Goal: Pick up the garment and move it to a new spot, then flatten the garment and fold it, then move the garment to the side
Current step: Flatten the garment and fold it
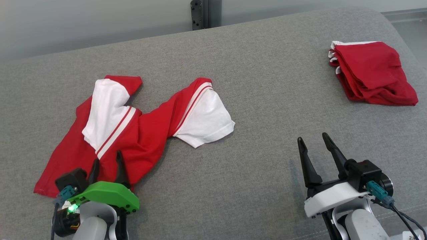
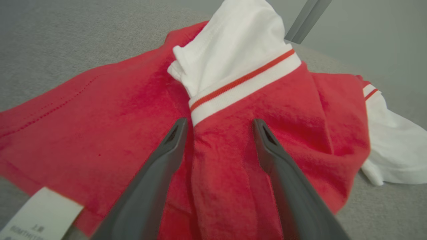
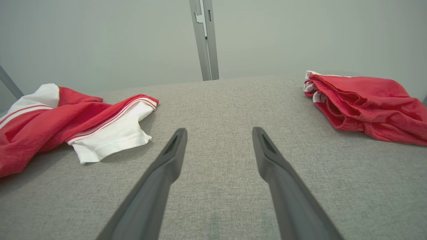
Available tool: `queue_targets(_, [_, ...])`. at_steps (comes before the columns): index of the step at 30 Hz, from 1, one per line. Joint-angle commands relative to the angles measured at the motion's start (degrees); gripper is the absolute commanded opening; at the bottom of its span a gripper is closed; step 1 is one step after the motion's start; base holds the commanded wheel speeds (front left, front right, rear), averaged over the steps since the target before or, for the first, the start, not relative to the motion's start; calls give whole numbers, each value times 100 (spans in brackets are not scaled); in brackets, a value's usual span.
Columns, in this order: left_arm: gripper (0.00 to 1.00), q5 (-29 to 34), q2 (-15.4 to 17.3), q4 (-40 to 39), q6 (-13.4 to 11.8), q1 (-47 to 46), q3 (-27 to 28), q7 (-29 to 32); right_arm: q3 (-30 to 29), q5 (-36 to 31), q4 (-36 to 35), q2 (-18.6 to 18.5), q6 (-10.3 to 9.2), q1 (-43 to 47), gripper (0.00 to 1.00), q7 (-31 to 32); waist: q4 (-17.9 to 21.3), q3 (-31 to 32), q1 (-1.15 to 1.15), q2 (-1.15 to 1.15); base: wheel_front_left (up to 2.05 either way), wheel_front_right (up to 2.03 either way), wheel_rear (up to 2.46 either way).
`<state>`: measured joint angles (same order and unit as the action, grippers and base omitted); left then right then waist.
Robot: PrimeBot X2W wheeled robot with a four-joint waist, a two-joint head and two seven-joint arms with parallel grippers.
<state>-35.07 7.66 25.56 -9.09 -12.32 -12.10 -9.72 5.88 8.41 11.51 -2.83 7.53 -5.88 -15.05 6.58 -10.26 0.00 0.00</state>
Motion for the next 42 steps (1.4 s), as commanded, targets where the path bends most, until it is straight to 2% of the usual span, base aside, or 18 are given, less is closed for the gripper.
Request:
queue_targets(1, [100, -59, -16, 12, 20, 67, 53, 25, 4, -26, 16, -12, -9, 55, 100, -17, 29, 6, 0, 0, 0, 0, 0])
queue_targets(2, [100, -146, -44, 12, 33, 77, 90, 41, 6, -19, 16, -12, -9, 54, 100, -17, 44, 7, 0, 0, 0, 0, 0])
queue_targets(3, [93, -275, -61, -12, 83, 73, 155, 40, 2, -7, 12, -12, -9, 52, 100, -17, 66, 2, 0, 0, 0, 0, 0])
queue_targets(4, [81, -322, -66, -29, 114, 62, 180, 30, -1, -2, 6, -12, -9, 50, 100, -17, 74, -3, 0, 0, 0, 0, 0])
queue_targets(8, [13, -492, -113, -132, 316, -1, 206, 1, -22, 14, -7, -13, -9, 39, 100, -17, 84, -19, 0, 0, 0, 0, 0])
queue_targets(9, [1, -515, -115, -147, 343, -9, 201, -8, -26, 19, -8, -12, -9, 38, 100, -17, 83, -21, 0, 0, 0, 0, 0])
queue_targets(10, [0, -516, -111, -174, 373, -23, 189, -26, -33, 24, -11, -12, -9, 38, 100, -17, 81, -23, 0, 0, 0, 0, 0])
queue_targets(16, [0, -360, -74, -387, 440, -127, 121, -217, -47, 35, -19, -12, -9, 26, 100, -17, 67, -14, 0, 0, 0, 0, 0])
queue_targets(19, [0, -15, 21, -618, 440, -233, -67, -332, -55, 38, -12, -12, -9, 13, 100, -17, 68, 0, 0, 0, 0, 0, 0])
queue_targets(23, [0, 595, 72, -958, 495, -399, -602, -364, -79, 47, -1, -14, -9, 1, 100, -17, 116, 31, 0, 0, 0, 0, 0])
queue_targets(28, [0, 992, -80, -1110, 706, -507, -1406, -43, -164, 48, -7, -12, -9, 10, 100, -17, 270, 27, 0, 0, 0, 0, 0])
queue_targets(32, [0, 1180, -203, -871, 830, -521, -1906, 198, -226, 63, 0, -12, -9, 5, 100, -17, 422, -28, 0, 0, 0, 0, 0])
queue_targets(35, [0, 1273, -267, -374, 915, -525, -2223, 293, -225, 113, -24, -11, -9, -24, 100, -17, 583, -86, 0, 0, 0, 0, 0])
queue_targets(39, [2, 1292, -333, 40, 1032, -484, -2481, 319, -298, 112, -50, -10, -9, -9, 100, -17, 642, -120, 0, 0, 0, 0, 0])
queue_targets(41, [62, 1308, -360, 181, 1088, -455, -2612, 321, -333, 103, -55, -10, -9, 5, 100, -17, 634, -119, 0, 0, 0, 0, 0])
queue_targets(42, [100, 1303, -374, 251, 1123, -433, -2681, 331, -356, 98, -58, -9, -9, 13, 100, -17, 619, -112, 0, 0, 0, 0, 0])
